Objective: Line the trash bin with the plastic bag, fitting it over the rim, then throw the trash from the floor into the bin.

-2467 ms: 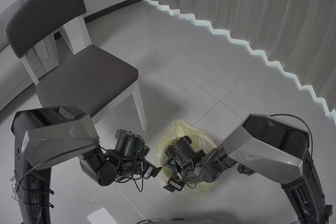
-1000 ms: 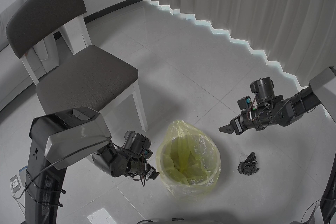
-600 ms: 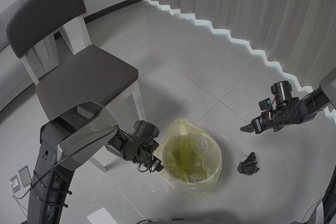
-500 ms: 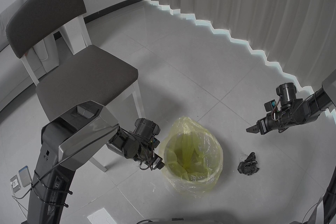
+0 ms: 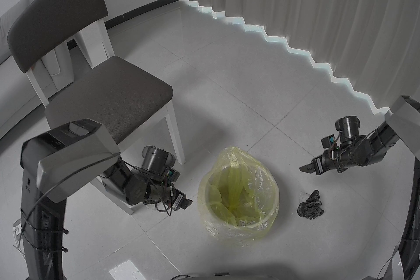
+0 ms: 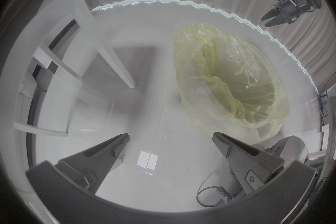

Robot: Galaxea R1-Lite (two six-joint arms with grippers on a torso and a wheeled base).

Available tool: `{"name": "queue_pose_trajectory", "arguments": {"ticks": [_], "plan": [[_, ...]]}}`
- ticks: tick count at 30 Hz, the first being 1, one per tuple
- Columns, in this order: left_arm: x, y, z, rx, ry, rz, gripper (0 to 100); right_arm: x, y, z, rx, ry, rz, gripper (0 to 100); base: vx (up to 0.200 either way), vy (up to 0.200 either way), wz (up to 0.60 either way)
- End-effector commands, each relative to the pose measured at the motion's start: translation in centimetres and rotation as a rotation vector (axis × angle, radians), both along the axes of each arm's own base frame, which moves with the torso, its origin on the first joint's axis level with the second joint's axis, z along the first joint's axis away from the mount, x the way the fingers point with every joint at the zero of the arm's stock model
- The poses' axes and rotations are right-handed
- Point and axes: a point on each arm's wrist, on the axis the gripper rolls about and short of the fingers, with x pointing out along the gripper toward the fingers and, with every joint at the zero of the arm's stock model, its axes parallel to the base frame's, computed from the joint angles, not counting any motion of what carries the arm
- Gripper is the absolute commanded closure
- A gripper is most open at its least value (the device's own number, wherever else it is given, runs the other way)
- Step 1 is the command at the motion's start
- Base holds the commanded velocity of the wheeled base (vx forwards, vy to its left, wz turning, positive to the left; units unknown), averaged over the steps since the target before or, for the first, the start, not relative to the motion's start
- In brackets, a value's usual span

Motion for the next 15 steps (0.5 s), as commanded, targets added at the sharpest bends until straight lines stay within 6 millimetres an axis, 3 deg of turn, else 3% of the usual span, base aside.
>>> {"name": "queue_pose_trajectory", "arguments": {"ticks": [1,4,8,12,15], "plan": [[-2.0,1.6,3.8,-0.059,-0.078,0.031,0,3.0,5.1,-1.6,0.060,-0.056,0.056,0,0.000,0.000,0.00],[-2.9,1.7,4.8,-0.100,-0.116,0.046,0,3.6,6.3,-0.8,0.080,-0.079,0.070,0,0.000,0.000,0.00],[-4.0,2.0,6.1,-0.133,-0.144,0.029,0,3.7,5.9,-0.7,0.067,-0.068,0.074,0,0.000,0.000,0.00],[-4.4,2.1,7.0,-0.198,-0.146,-0.016,0,3.0,3.9,-1.6,0.031,0.005,0.055,0,0.000,0.000,0.00],[-4.5,2.1,7.4,-0.238,-0.157,-0.010,0,2.4,2.1,-2.2,0.009,0.038,0.038,0,-0.200,0.000,0.00]]}}
